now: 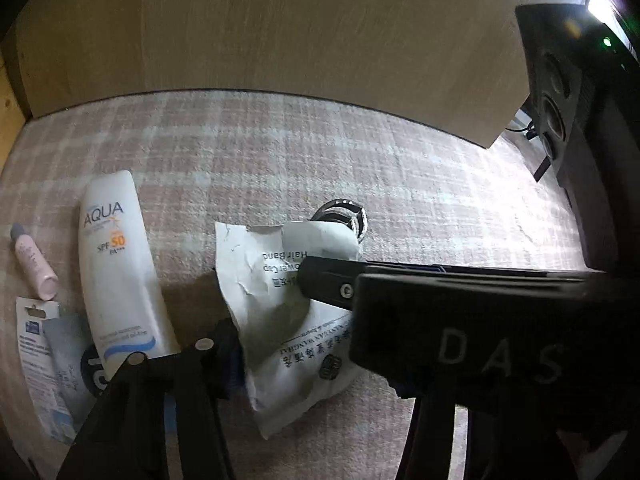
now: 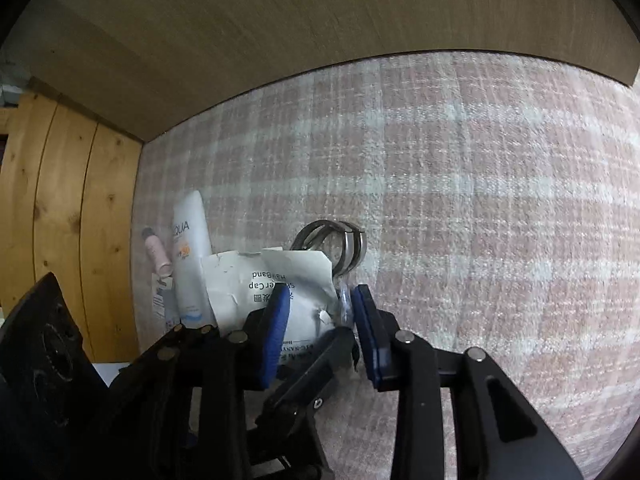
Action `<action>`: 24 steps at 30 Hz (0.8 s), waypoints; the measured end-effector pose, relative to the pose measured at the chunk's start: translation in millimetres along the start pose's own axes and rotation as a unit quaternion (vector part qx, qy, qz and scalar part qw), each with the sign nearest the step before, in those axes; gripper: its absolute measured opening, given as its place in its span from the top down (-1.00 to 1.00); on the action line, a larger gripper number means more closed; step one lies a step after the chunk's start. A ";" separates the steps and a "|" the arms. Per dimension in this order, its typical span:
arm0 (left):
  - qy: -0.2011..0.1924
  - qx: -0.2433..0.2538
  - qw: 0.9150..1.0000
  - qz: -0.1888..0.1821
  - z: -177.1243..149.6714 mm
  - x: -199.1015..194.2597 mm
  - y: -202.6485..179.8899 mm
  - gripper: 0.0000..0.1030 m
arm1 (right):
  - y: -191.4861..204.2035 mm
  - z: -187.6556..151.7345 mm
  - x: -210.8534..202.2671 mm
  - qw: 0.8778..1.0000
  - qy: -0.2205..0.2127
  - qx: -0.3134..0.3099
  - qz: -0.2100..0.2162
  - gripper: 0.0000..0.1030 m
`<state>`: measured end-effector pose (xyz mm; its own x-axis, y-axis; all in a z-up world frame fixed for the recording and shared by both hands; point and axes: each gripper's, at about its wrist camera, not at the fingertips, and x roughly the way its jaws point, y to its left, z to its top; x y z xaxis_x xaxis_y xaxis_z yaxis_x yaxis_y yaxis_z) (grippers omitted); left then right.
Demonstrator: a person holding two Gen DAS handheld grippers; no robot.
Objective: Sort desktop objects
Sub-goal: 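Grasp the white shower-cap packet with the right tool and lift it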
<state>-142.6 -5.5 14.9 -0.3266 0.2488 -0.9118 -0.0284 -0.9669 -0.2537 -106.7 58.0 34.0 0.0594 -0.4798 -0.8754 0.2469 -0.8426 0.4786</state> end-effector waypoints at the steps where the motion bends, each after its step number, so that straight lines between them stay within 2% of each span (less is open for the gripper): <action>1: -0.002 -0.001 1.000 0.003 -2.5 -2.1 -2.5 0.07 | -1.3 -0.7 -1.5 1.000 -0.001 0.000 -0.001 0.44; 5: -0.005 -0.002 1.000 -0.004 -6.2 -6.0 -7.3 0.17 | -2.2 -6.8 -9.7 1.000 -0.003 -0.009 -0.002 0.48; 6: 0.003 0.025 1.000 -0.017 -8.7 -7.7 -12.3 0.18 | -3.5 -10.9 -12.9 1.000 -0.003 -0.010 0.001 0.49; 7: 0.002 0.022 1.000 -0.021 -11.2 -10.2 -12.5 0.18 | -4.9 -15.9 -17.1 1.000 -0.005 -0.011 0.005 0.50; 10: -0.009 0.021 0.999 -0.034 -24.9 -21.9 -20.2 0.19 | -4.9 -39.4 -31.4 0.999 -0.020 -0.033 0.007 0.50; 14: -0.032 0.056 0.997 -0.033 -60.0 -40.7 -46.3 0.20 | -11.9 -77.0 -51.7 0.997 -0.039 -0.062 -0.001 0.50; 16: -0.036 0.066 0.997 -0.034 -74.7 -46.4 -55.8 0.20 | -23.6 -93.1 -59.0 0.998 -0.039 -0.053 0.010 0.50; 20: -0.019 0.054 0.996 -0.062 -106.0 -49.8 -69.2 0.22 | -44.7 -121.1 -63.9 0.999 -0.027 -0.036 0.017 0.50; 24: -0.016 0.069 0.995 -0.065 -119.6 -53.6 -92.2 0.23 | -51.5 -141.9 -76.9 0.999 -0.044 -0.027 0.017 0.50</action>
<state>-9.5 77.1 48.6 -0.3416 0.3735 -0.8624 -0.2018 -0.9254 -0.3208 13.3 173.0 66.9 -0.0157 -0.5292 -0.8483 0.2989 -0.8121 0.5011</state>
